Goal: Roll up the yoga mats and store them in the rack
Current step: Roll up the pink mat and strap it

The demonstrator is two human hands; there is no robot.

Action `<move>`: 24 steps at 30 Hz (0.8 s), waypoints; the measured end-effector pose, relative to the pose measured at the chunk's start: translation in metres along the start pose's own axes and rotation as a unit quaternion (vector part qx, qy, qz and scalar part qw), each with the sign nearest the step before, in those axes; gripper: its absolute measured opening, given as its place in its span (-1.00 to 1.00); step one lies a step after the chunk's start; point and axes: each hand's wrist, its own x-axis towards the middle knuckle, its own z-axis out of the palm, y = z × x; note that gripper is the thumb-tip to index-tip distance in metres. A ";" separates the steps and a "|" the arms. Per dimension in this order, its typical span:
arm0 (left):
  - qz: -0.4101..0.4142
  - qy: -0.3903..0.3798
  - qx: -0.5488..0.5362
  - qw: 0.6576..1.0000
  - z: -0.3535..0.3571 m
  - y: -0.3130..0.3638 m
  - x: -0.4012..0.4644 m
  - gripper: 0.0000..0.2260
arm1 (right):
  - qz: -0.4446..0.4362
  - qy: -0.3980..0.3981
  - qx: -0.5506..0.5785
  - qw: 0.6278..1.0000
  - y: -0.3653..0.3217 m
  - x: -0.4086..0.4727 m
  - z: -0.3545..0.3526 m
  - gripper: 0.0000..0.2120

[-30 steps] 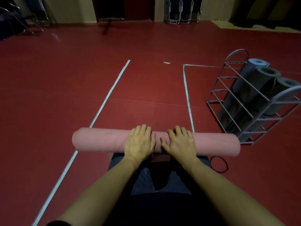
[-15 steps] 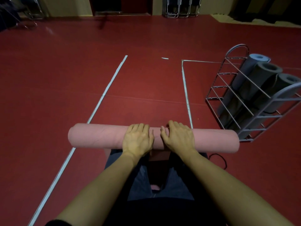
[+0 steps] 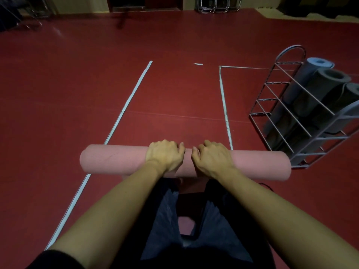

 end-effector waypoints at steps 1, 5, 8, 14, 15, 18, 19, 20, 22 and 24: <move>-0.005 -0.014 -0.004 1.000 -0.001 0.000 0.005 -0.43 | 0.004 0.002 0.000 1.000 -0.001 0.001 0.001 -0.40; 0.000 0.021 -0.033 0.999 0.006 -0.002 0.011 -0.49 | 0.036 -0.006 0.016 0.999 0.002 0.011 0.001 -0.54; 0.020 0.147 -0.042 0.988 0.012 -0.002 0.001 -0.66 | 0.050 -0.024 0.030 0.998 0.005 0.020 -0.002 -0.52; -0.036 0.207 -0.050 0.976 0.024 0.000 -0.005 -0.63 | 0.062 -0.067 0.041 0.995 0.005 0.034 -0.003 -0.47; -0.028 0.207 -0.046 0.977 0.026 -0.001 -0.006 -0.64 | 0.067 -0.081 0.044 0.994 0.006 0.037 -0.004 -0.47; 0.043 0.190 -0.024 0.980 0.037 -0.006 -0.015 -0.68 | 0.081 -0.117 0.055 0.988 0.009 0.044 -0.006 -0.46; 0.061 0.178 -0.021 0.982 0.040 -0.008 -0.016 -0.67 | 0.083 -0.121 0.058 0.987 0.010 0.046 -0.005 -0.46; 0.067 0.167 -0.016 0.984 0.041 -0.010 -0.015 -0.65 | 0.082 -0.122 0.061 0.987 0.011 0.048 -0.004 -0.46; 0.061 0.149 -0.003 0.987 0.040 -0.012 -0.009 -0.63 | 0.080 -0.114 0.072 0.988 0.010 0.049 0.001 -0.50; 0.050 0.125 0.012 0.991 0.037 -0.012 -0.003 -0.60 | 0.078 -0.098 0.081 0.989 0.008 0.048 0.005 -0.54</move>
